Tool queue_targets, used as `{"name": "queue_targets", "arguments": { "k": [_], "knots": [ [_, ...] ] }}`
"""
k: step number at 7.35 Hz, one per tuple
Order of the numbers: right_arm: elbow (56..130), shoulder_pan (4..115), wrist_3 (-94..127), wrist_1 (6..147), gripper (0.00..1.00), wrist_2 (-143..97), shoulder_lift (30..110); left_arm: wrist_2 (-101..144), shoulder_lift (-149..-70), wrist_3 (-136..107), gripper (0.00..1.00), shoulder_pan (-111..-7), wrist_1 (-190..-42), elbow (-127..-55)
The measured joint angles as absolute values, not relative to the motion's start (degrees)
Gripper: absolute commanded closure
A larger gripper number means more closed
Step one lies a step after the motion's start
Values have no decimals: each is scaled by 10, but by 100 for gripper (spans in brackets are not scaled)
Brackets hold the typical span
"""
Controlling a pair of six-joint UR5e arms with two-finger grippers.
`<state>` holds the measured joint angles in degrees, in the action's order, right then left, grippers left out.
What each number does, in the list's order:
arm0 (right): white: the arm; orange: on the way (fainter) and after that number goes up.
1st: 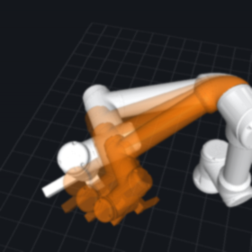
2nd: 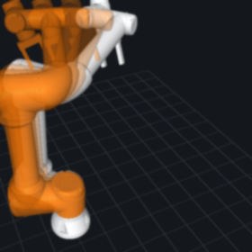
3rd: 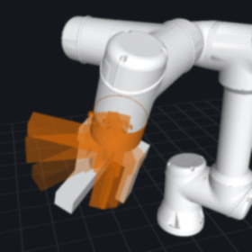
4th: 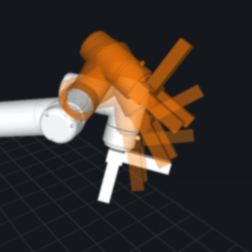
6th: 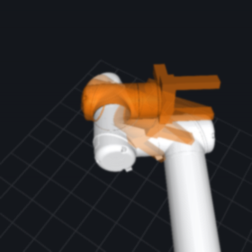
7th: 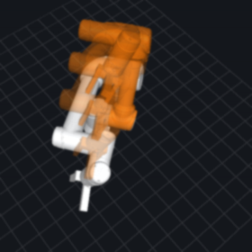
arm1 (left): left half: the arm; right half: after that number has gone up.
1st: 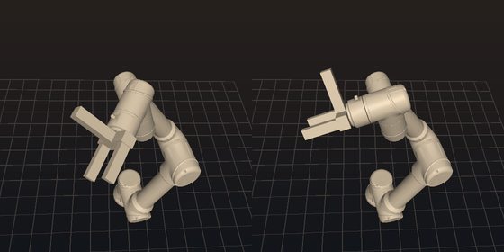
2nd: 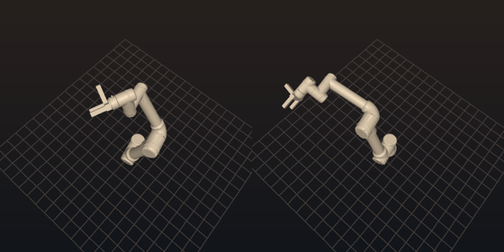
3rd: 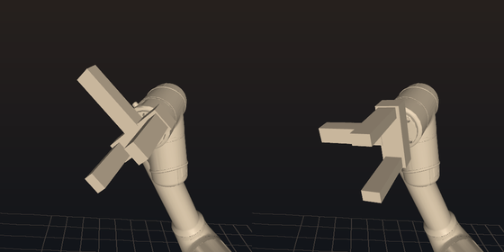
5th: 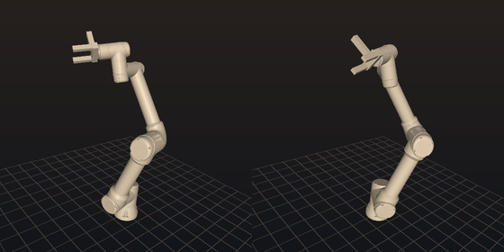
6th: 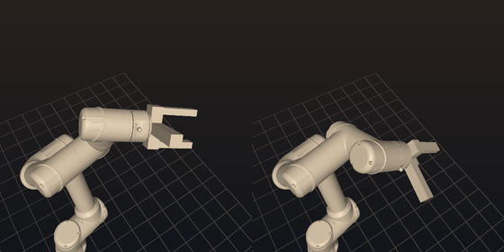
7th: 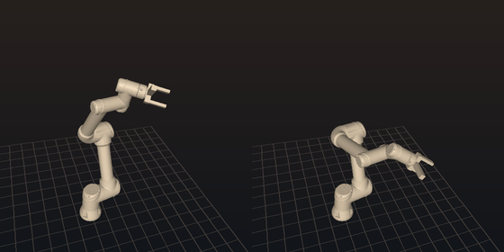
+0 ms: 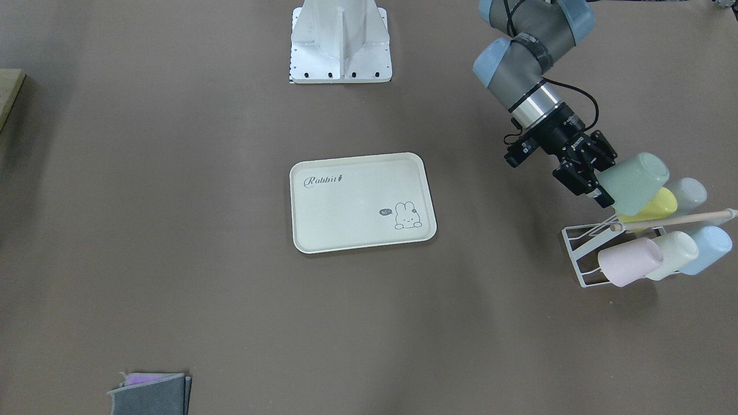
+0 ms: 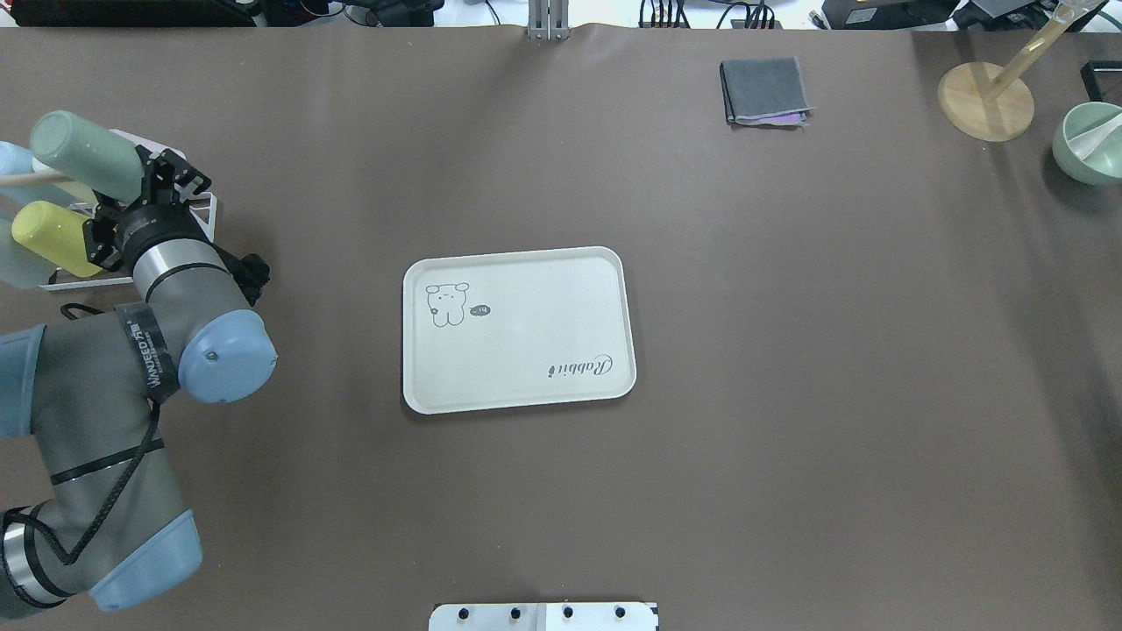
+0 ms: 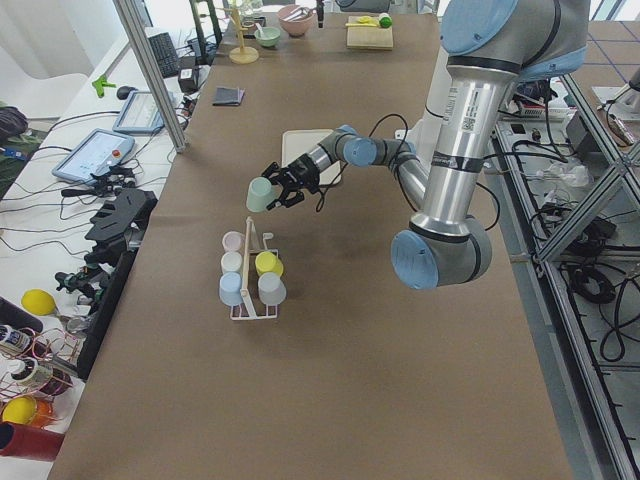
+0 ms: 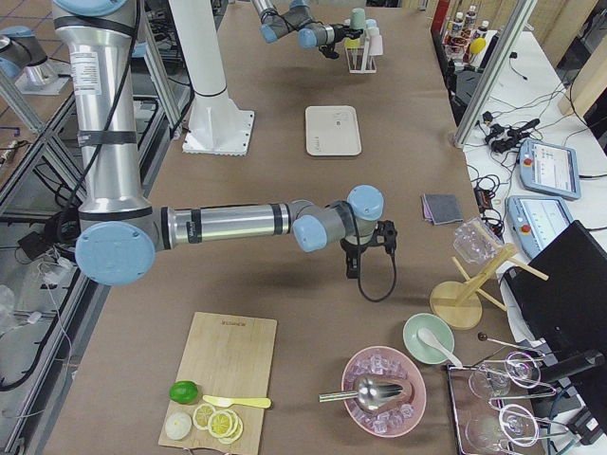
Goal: Pick up and place green cup on tray
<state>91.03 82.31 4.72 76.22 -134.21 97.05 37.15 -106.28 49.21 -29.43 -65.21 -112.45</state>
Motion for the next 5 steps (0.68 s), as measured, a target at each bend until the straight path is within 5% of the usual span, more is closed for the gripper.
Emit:
{"name": "queue_targets", "arguments": {
  "k": [5],
  "knots": [
    [910,808,-21,951,0,-1281,883,371,-1164,487,43,-254,-725,-1134]
  ]
}}
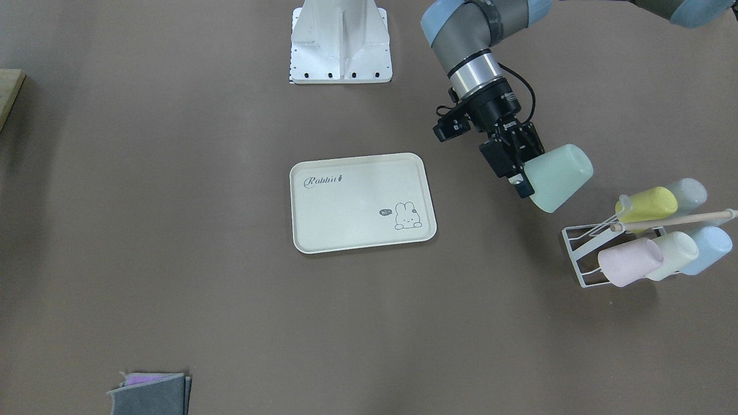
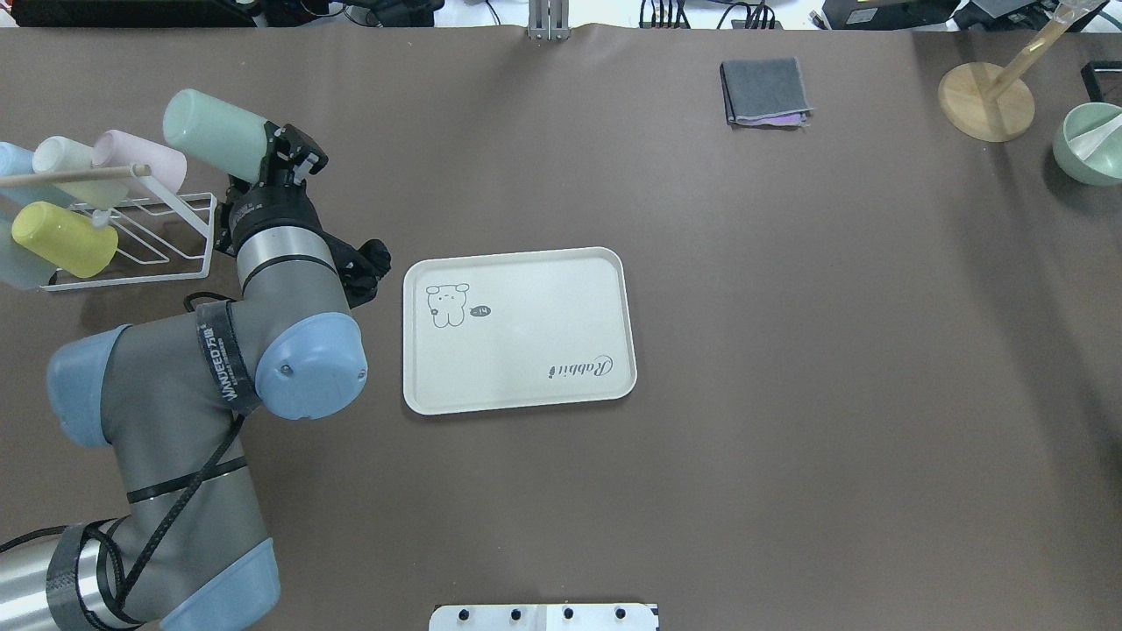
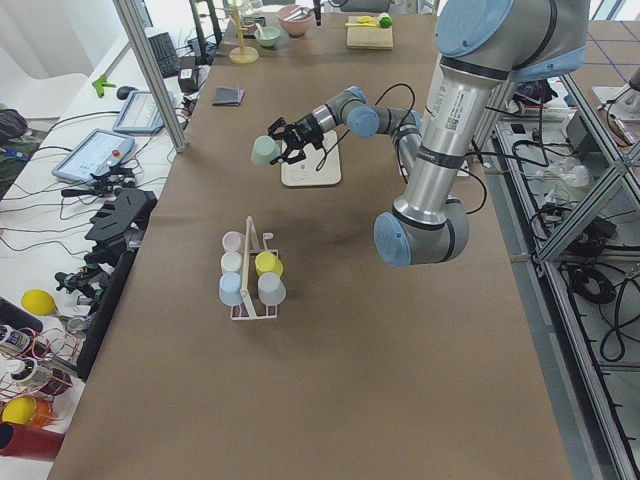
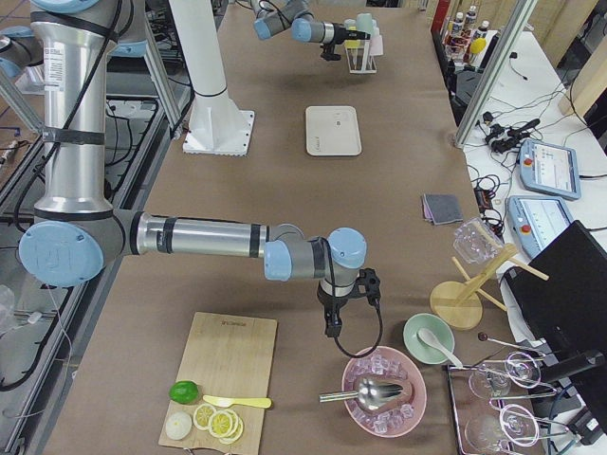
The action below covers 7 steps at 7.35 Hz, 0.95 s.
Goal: Pick up and place green cup on tray
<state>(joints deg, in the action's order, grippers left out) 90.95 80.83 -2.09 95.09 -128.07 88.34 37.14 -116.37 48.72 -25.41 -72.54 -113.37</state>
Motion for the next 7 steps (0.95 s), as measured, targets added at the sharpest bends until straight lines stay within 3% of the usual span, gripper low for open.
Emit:
{"name": "queue_targets", "arguments": {
  "k": [1,4,7],
  "knots": [
    [907,815,-40,1002,0,-1280,861,373,-1167,488,59,-249,-769,-1133],
    [907,848,-51,1043,0,-1292,861,374,-1164,488,58,-235,-944,-1093],
    [904,851,-49,1044,0,-1298,873,431,-1162,491,60,-220,-1223,-1018]
  ]
}}
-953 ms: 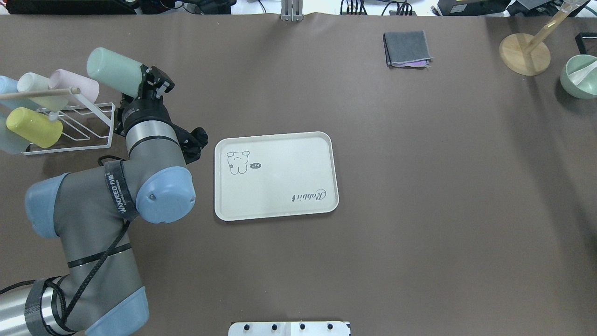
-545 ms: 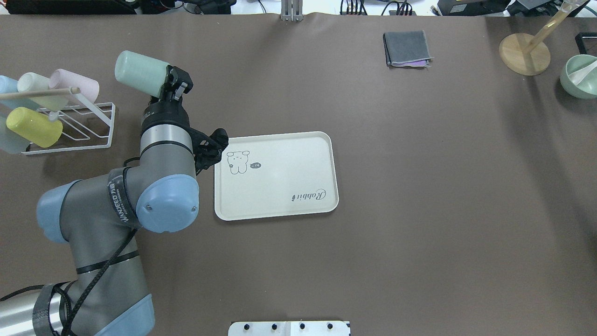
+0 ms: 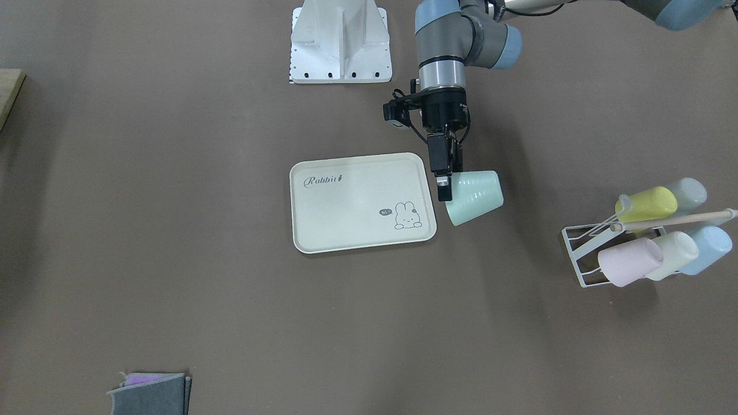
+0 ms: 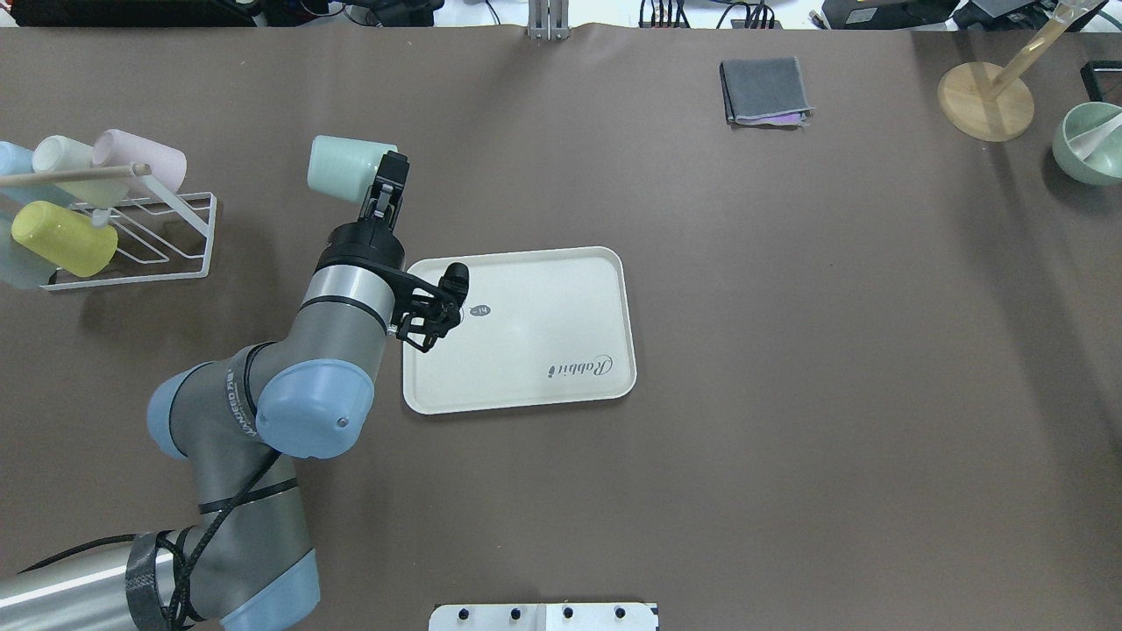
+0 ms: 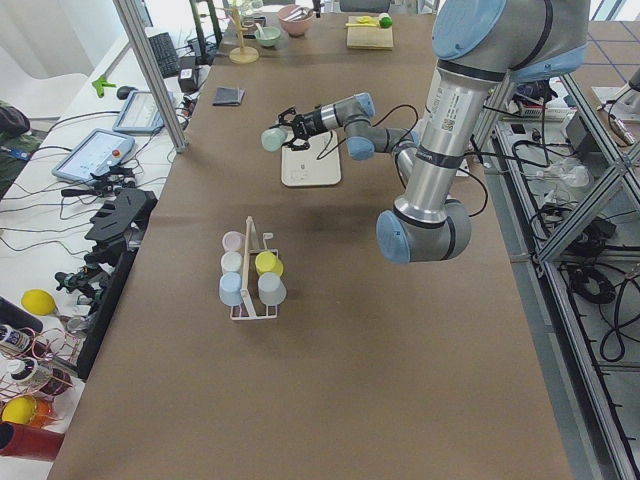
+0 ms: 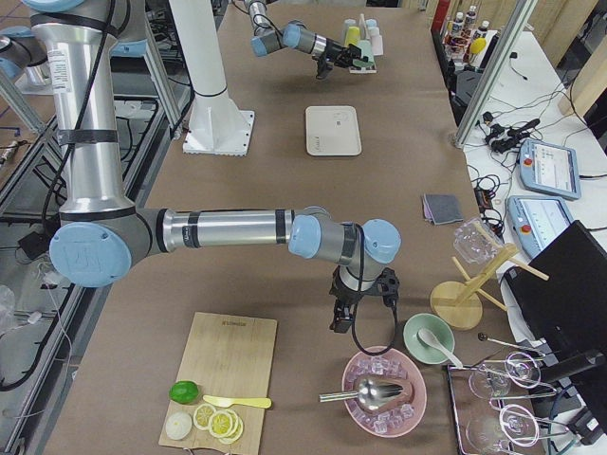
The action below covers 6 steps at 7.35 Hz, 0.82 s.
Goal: Pick up and place green cup on tray
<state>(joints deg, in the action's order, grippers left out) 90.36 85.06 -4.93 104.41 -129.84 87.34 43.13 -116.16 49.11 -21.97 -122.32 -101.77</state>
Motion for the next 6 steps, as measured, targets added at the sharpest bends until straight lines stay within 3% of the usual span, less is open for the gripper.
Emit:
{"name": "queue_targets", "arguments": {
  "k": [2,6],
  "knots": [
    [902,851,-49,1043,0,-1300,876,510,-1171,466,60,-216,-1351,-1011],
    [899,851,-48,1043,0,-1298,877,679,-1200,244,63,-211,-1440,-998]
  ]
}}
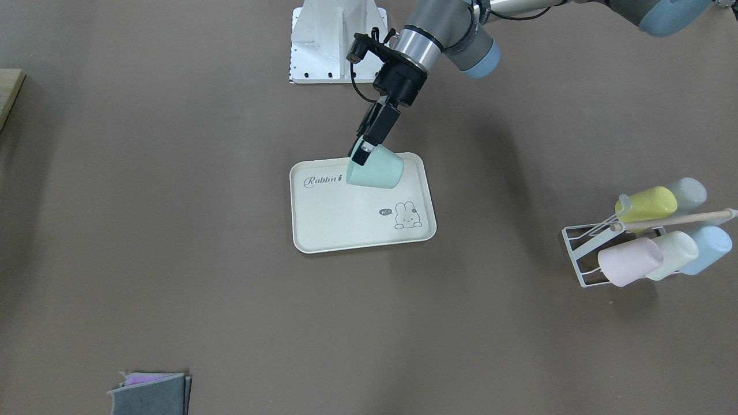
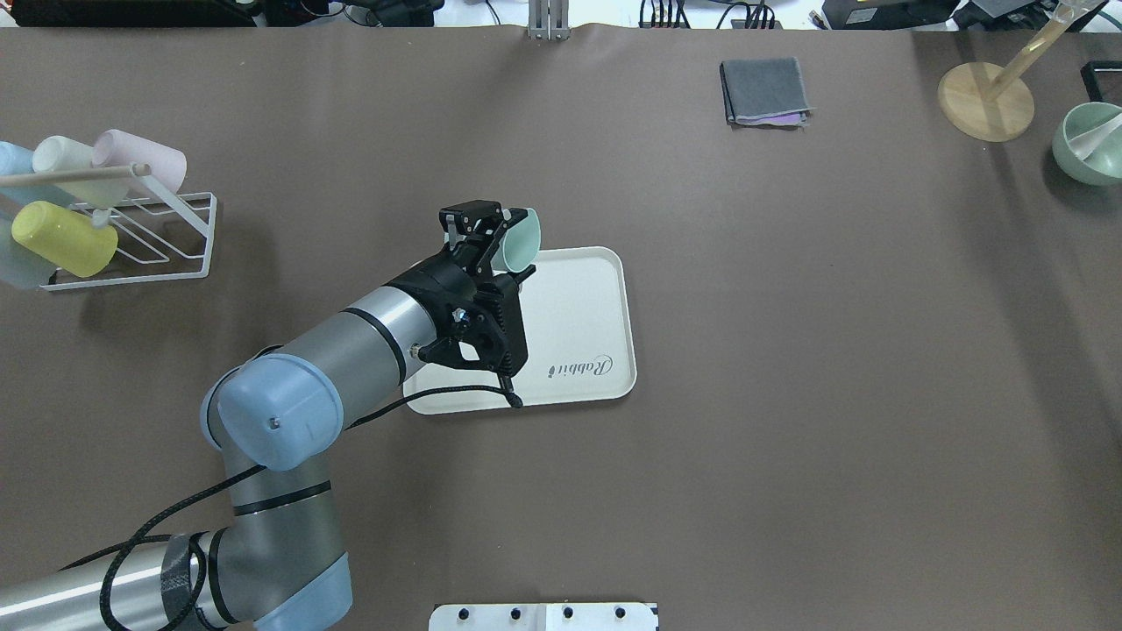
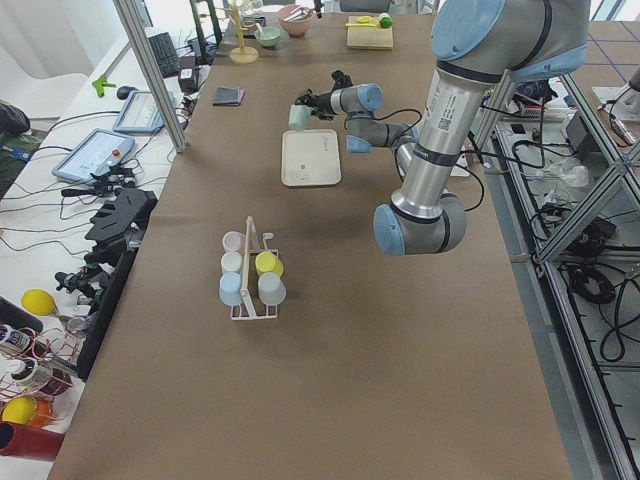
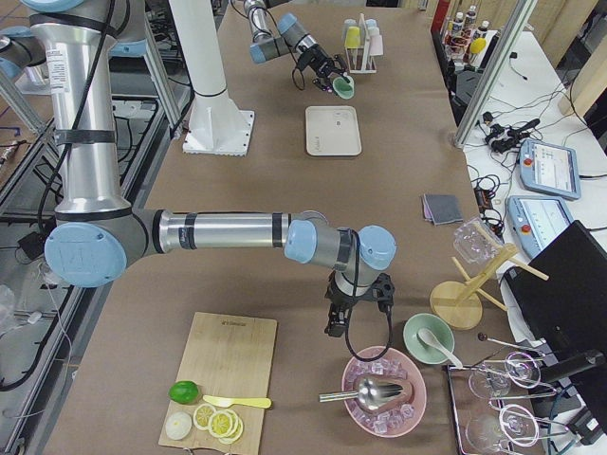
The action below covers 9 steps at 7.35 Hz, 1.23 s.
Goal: Pick up and place green cup on tray
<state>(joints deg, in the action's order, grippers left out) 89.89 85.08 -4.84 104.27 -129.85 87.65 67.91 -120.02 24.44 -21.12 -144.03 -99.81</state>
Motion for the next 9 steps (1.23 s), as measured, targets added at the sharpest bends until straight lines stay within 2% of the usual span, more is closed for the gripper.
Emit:
{"name": "queue_targets", "arguments": {
  "k": [2,6,9],
  "knots": [
    [898,851,-48,1043,0,-1298,876,728,-1206,128,63,-211,-1520,-966],
    [898,851,-47,1043,0,-1299,878,775,-1224,-25,62,-216,-1695,-822],
    [897,851,-47,1043,0,-1299,879,829,-1239,-100,62,-242,-1784,-747]
  ]
}}
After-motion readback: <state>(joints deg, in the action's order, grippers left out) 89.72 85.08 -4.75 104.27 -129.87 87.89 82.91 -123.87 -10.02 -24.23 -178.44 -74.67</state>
